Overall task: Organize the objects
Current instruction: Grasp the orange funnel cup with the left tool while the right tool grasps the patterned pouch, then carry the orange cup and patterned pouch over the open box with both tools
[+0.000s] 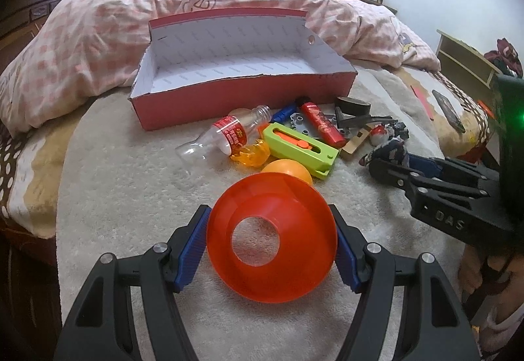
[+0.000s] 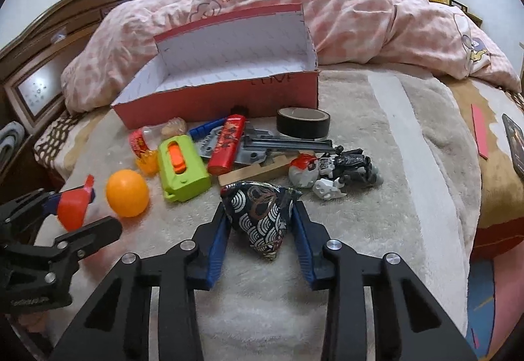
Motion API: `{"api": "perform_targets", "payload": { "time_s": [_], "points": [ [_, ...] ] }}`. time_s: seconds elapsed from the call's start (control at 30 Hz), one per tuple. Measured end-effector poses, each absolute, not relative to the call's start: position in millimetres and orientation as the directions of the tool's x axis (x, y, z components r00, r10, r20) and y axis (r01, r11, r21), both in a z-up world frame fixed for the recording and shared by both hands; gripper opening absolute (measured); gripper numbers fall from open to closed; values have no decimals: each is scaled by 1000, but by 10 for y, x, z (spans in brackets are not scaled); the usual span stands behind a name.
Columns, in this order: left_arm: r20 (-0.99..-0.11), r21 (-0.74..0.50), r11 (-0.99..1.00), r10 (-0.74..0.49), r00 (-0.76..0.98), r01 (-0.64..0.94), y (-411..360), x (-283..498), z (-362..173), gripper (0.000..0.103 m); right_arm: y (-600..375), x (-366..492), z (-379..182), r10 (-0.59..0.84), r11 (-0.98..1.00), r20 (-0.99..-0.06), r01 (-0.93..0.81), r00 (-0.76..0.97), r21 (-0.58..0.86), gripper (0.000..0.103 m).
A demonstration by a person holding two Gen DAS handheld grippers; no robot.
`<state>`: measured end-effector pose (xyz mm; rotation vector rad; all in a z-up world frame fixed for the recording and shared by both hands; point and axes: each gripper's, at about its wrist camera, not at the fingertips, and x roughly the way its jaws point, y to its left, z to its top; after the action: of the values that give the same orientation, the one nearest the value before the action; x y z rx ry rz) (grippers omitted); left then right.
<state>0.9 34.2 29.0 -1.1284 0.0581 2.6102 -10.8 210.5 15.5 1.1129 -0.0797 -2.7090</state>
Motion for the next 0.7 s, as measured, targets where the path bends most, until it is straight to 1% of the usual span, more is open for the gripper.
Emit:
{"api": "perform_targets", "payload": {
  "time_s": [0.33,0.7],
  "points": [
    [-710,-85,-964,236,-663,-253,286,55,356,69,2064,78,293,-263,-965,-655,203,-708,167,38],
    [-697,-66,-962,235,-678,-265,346,51,463,69,2025,146,398,-279,-960,-637,232,-718,158,38]
  ]
}}
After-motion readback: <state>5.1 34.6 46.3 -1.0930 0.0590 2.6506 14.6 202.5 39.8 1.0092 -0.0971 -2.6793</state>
